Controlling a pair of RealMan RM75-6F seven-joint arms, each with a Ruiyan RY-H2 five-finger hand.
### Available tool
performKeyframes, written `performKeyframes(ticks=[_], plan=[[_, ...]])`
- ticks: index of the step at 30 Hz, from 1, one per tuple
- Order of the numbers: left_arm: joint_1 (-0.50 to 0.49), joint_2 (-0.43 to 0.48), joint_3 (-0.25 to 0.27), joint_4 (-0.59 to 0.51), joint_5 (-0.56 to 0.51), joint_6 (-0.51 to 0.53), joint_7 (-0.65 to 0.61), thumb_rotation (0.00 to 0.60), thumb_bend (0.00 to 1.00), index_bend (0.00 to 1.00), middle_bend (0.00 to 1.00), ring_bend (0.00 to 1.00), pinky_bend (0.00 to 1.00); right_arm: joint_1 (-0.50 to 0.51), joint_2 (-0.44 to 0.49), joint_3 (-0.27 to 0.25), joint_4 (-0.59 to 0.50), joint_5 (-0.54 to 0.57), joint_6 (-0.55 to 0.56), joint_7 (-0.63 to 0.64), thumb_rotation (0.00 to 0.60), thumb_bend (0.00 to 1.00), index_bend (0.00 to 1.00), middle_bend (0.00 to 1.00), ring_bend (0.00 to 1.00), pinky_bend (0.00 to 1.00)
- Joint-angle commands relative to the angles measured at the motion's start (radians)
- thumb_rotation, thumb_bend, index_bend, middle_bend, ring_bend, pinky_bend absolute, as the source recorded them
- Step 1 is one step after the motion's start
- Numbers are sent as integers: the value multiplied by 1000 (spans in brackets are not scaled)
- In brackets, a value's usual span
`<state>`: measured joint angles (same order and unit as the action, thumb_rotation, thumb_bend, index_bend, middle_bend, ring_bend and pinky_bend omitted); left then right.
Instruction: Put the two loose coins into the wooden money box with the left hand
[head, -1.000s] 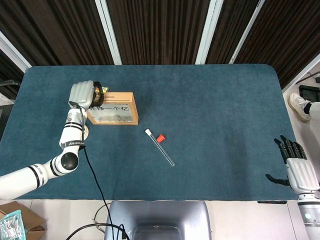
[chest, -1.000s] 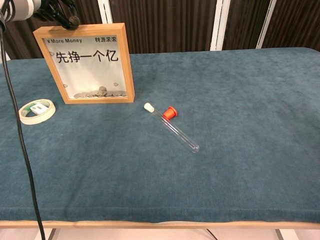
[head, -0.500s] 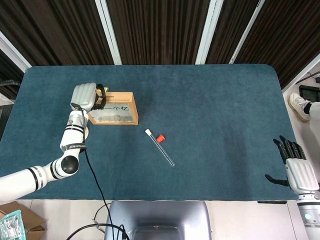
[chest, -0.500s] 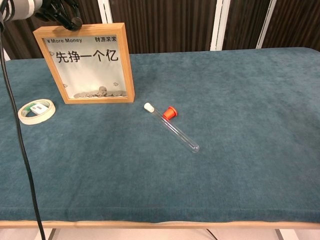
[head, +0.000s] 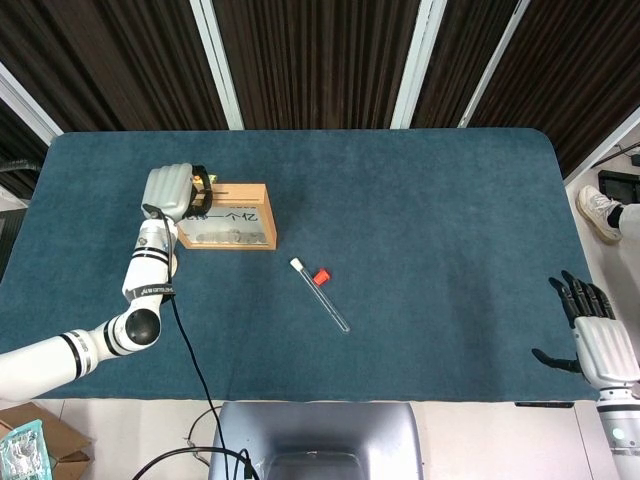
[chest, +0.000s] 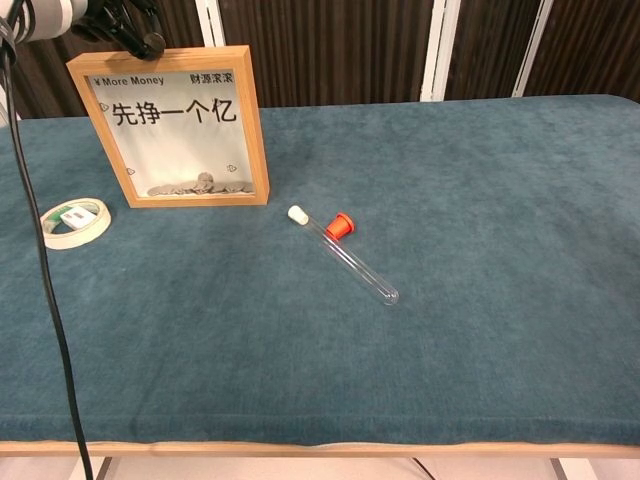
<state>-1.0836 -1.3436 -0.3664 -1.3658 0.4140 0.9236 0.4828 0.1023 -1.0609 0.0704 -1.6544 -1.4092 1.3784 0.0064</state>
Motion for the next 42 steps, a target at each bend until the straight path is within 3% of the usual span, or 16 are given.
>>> performKeyframes(ticks=[1, 22, 42], plan=[[-1, 1, 2, -2, 0, -5, 1, 600, 423, 666, 1000, 1000, 1000, 0, 0, 1, 0, 1, 0, 0, 600, 114, 0, 0, 0, 0], [-4, 8, 5, 31, 50, -68, -47, 600, 424, 671, 1000, 1000, 1000, -2, 4, 2, -4, 9, 0, -1, 600, 114, 0, 0, 0, 0], [-3, 2, 11, 44, 99, -63, -87, 600, 424, 671, 1000, 1000, 1000, -5, 8, 2, -5, 6, 3, 7, 600, 114, 0, 0, 0, 0]])
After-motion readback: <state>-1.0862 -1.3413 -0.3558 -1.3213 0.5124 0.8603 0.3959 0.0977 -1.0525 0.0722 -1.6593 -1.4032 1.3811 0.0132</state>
